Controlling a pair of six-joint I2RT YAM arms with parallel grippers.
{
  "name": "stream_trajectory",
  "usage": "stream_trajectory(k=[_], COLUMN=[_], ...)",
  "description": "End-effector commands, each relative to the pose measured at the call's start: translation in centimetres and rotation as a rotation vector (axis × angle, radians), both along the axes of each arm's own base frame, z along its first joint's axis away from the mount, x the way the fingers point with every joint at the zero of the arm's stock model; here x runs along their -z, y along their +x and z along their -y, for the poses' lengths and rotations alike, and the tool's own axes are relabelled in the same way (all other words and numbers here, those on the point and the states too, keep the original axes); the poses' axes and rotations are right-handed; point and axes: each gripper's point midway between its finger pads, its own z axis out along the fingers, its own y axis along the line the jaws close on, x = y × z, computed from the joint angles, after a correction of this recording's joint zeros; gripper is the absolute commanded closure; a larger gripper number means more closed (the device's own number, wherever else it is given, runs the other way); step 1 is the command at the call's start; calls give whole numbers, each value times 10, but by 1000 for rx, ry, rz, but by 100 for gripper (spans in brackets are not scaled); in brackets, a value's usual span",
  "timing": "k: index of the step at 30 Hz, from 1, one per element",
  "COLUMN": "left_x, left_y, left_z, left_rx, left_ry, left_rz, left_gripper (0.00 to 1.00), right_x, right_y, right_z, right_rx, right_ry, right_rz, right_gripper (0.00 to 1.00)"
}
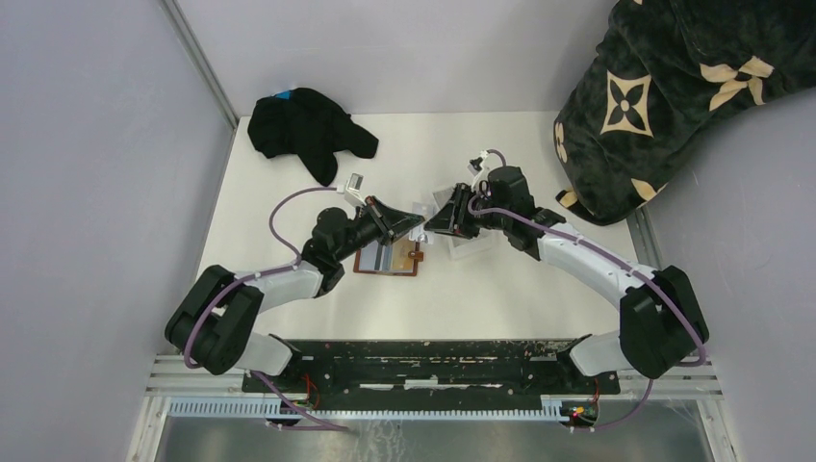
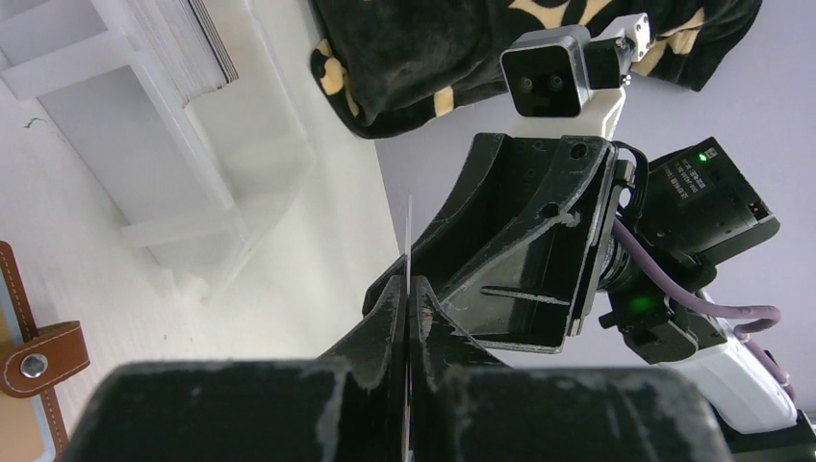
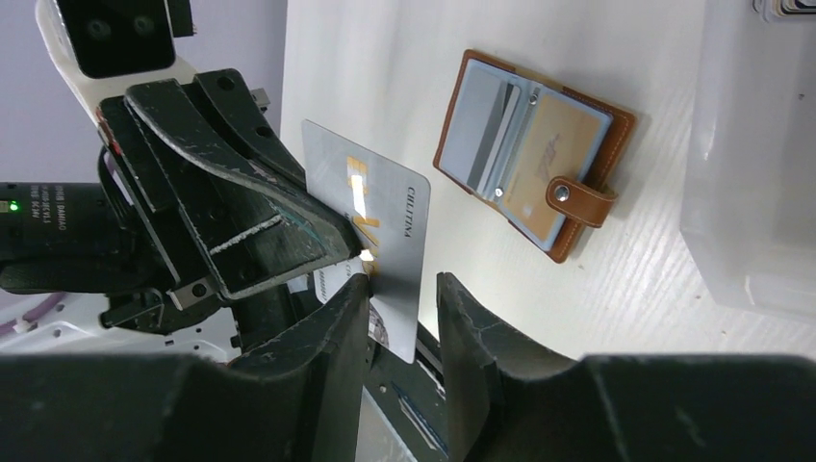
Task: Put the credit cards into the card holder
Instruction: Pick up the credit card from the storage box.
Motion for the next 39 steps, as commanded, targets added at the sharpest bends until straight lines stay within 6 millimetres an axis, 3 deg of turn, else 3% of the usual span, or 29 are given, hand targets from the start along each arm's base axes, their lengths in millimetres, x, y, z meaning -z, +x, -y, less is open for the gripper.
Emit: stream_trajectory(k=[1, 10, 11, 13, 19, 22, 29, 34, 39], left_x=[-21, -10, -7, -1, 10, 22, 53, 83, 106], left_y=[-3, -1, -1, 2, 12, 19, 27, 21, 11], left_z=[5, 10, 10, 8, -2, -19, -71, -107, -132], left_rx=[23, 44, 40, 26, -27, -107, -323, -419, -485], left_ry=[-94, -109, -103, -81, -5, 54, 330, 552, 661], left_rz=[25, -21, -30, -43, -58, -88, -110, -175, -224], left_gripper=[97, 97, 92, 74, 53, 45, 42, 46, 53], right_x=[-14, -19, -19, -20, -19, -16, 5, 24, 39], right_y=[13, 20, 20, 22, 27, 29, 27, 24, 21], right_z=[-14, -30, -31, -31, -31, -28, -27, -31, -45], right_rx=[4, -5, -8, -6, -9, 0, -24, -43, -85], right_ry=[102, 221, 227, 224, 184, 142, -131, -358, -536], right_rz=[32, -2, -1, 4, 20, 29, 82, 91, 110], right_gripper=[64, 98, 99, 99, 99, 99, 99, 99, 99])
